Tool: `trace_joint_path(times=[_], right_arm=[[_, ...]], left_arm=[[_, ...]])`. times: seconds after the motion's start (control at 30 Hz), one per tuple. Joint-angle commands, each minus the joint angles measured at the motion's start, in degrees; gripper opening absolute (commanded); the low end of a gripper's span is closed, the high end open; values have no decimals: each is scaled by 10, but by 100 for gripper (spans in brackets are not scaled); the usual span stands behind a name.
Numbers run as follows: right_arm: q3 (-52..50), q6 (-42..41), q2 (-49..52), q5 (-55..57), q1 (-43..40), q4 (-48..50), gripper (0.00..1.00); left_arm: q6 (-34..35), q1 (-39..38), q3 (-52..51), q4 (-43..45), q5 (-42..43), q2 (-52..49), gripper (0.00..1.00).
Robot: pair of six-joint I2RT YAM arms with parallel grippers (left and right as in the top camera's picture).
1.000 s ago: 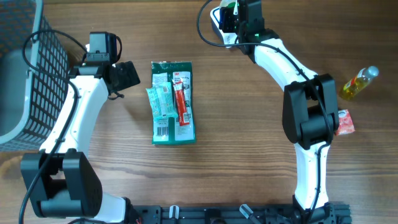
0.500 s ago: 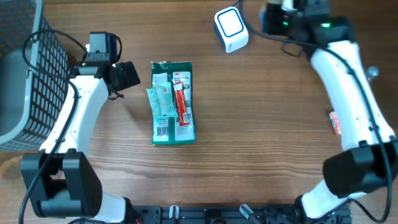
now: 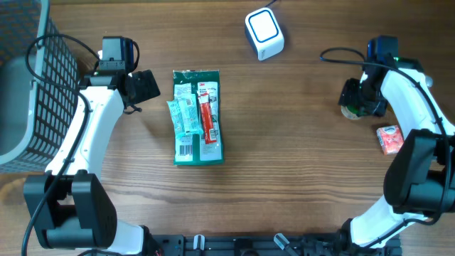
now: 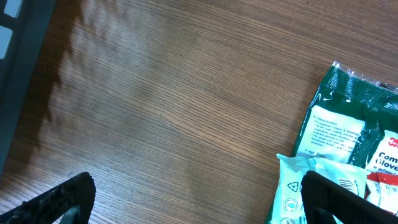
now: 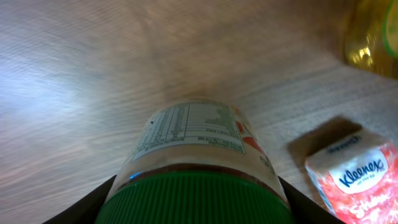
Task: Scan the item barcode
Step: 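Carry the jar away from the scanner toward the right side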
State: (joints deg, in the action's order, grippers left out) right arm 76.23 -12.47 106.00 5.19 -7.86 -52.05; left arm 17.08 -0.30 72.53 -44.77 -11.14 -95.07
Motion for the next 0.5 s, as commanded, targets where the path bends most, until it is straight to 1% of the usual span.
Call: trace_joint_path(times=[0.0,0.03,0.07,0.17,0.27,0.3,0.37,0.47], right_arm=[[-2,5,6,30,-11,6,5],[-2,5,6,30,-11,6,23],[-2,5,6,30,-11,5,36],[-2,4,6,40,-11,2,40],[-2,3,6,80,-11,2,41],[-2,3,6,92,-11,2,43],[-2,3,6,92,-11,2,44],[-6,5,6,92,-11,2,52]], left_arm=[[1,2,-3,0,-5,-5,100],[1,2,-3,0,-5,-5,100],[1,2,-3,0,-5,-5,100],[1,2,-3,0,-5,-5,100],[1,2,-3,0,-5,-5,100],[1,2,-3,0,-5,-5,100],[1,2,-3,0,-5,-5,100],[1,2,-3,0,-5,-5,100]])
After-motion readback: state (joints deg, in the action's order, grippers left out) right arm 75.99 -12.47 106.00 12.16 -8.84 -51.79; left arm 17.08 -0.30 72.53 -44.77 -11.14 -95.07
